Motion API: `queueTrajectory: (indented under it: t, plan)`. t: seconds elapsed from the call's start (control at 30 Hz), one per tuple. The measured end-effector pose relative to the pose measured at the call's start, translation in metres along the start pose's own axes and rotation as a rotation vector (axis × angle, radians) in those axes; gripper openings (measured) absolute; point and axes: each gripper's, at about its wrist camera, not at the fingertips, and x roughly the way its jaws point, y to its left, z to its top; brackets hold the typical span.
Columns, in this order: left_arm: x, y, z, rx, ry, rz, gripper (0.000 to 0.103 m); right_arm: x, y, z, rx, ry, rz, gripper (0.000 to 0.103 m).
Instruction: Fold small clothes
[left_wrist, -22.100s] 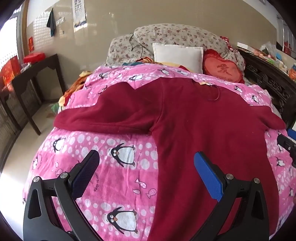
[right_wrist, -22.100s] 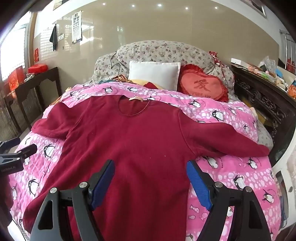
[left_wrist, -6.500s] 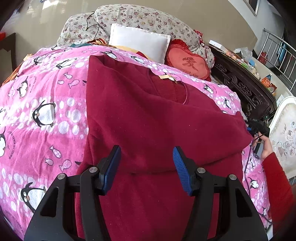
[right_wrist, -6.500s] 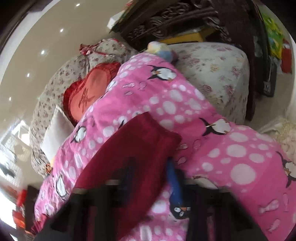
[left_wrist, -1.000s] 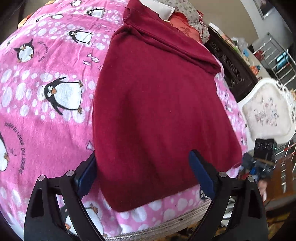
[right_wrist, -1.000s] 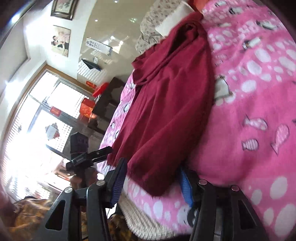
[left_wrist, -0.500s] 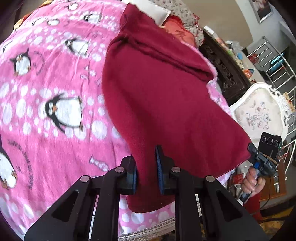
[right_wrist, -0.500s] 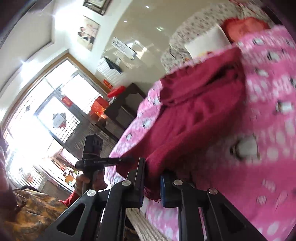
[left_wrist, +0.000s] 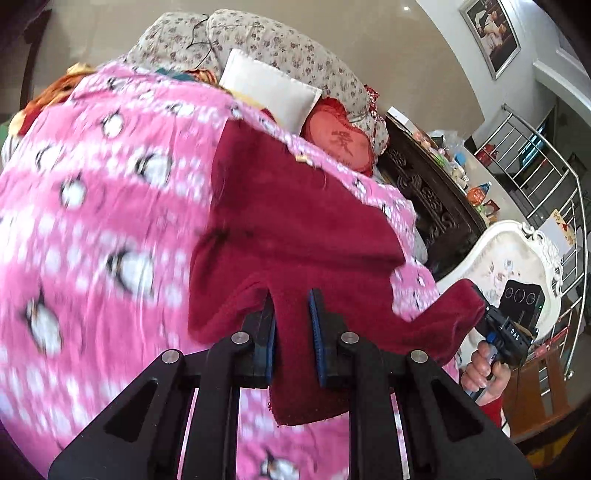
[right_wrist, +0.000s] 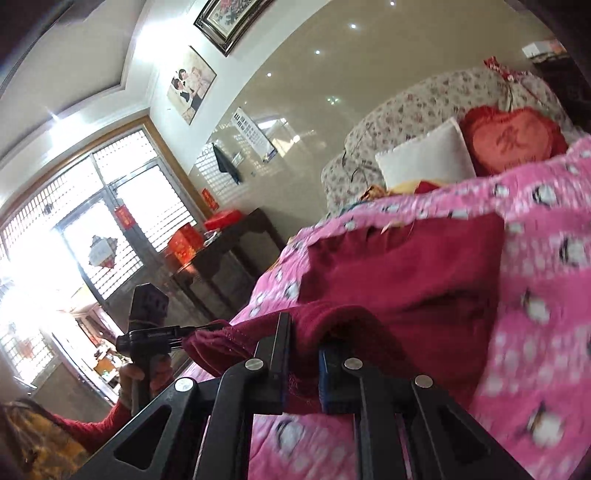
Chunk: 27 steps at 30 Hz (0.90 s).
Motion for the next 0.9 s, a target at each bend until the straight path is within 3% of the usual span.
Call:
queueTrajectory:
  t: [0.3,0.5,0.8,0.9]
  plan:
    - [0.054,-0.003,0.091,0.009,-0.036,0.034,0.015,0.063,-0.052,0.074,0.015,-0.019,-0.102,0.010]
    - [0.106,0.012,0.133,-0.029,-0.034,0.122,0.015,0.102,-0.105,0.104,0.074,-0.018,-0.164,0.010]
    - [0.149,0.028,0.162,-0.048,-0.023,0.163,0.015,0.149,-0.171,0.120,0.157,0.050,-0.252,0.010]
    - [0.158,0.035,0.170,-0.077,-0.008,0.139,0.019,0.160,-0.188,0.121,0.220,0.070,-0.276,0.015]
